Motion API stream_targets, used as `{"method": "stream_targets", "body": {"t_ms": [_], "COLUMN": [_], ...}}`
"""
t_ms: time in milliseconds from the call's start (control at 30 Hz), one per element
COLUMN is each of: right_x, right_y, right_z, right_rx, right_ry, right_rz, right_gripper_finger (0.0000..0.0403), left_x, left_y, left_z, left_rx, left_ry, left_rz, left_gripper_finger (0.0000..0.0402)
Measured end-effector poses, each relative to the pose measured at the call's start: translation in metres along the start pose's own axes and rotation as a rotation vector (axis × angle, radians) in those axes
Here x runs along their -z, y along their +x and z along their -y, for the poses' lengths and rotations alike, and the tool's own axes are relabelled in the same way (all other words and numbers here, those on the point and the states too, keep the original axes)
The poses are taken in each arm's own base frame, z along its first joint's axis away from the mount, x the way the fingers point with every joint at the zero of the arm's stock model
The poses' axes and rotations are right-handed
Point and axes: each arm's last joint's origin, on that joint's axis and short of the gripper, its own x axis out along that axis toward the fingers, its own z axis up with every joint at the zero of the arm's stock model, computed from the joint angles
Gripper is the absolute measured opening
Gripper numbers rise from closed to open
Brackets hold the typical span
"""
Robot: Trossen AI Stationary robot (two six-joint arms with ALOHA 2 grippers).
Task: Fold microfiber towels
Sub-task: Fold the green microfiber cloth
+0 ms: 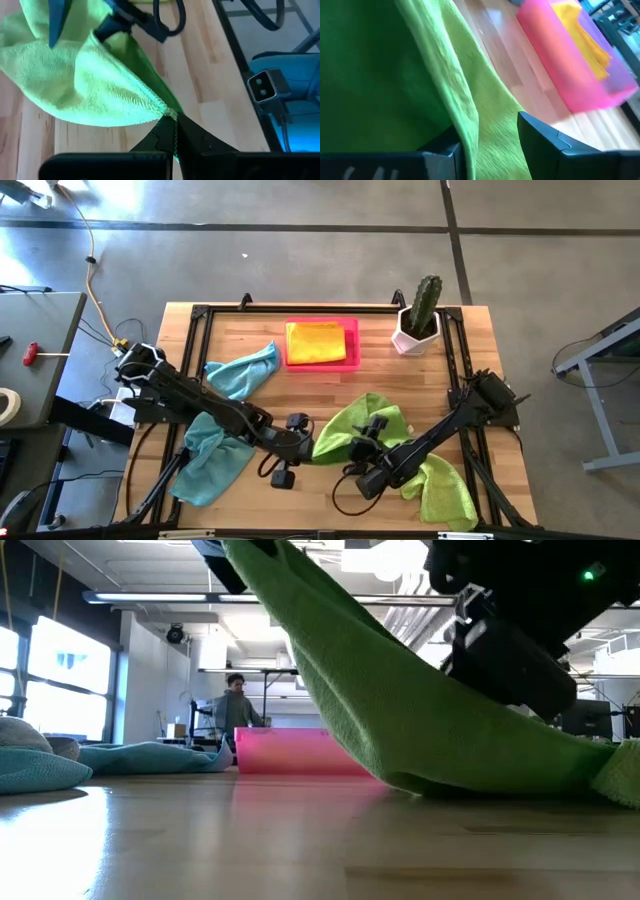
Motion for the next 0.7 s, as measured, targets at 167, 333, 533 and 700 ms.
{"method": "stream_targets", "body": {"t_ms": [167, 333, 533, 700], "right_x": [0.0054, 0.0059, 0.008, 0.0098], "right_y": [0.0017, 0.0038, 0.0038, 0.0043], "right_z": [0.0074, 0.009, 0.0096, 0.0096], "right_rx": [0.05, 0.038, 0.016, -0.031], "right_ry": [-0.019, -0.056, -0.089, -0.136], "right_rz": [-0.043, -0.076, -0.115, -0.172], "right_gripper_finger": [0.0142, 0.014, 0.0105, 0.004], "left_x": [0.0007, 0.0008, 0.0019, 0.0049], "left_y": [-0.0005, -0.0006, -0.0006, -0.0006], "left_z": [0.0023, 0.0026, 0.0023, 0.0013], "left_rx": [0.004, 0.005, 0.002, -0.011], "left_ry": [0.006, 0.006, 0.008, 0.011], "left_rz": [-0.001, -0.002, -0.013, -0.043], "left_gripper_finger": [0.0, 0.0, 0.0, 0.0]}}
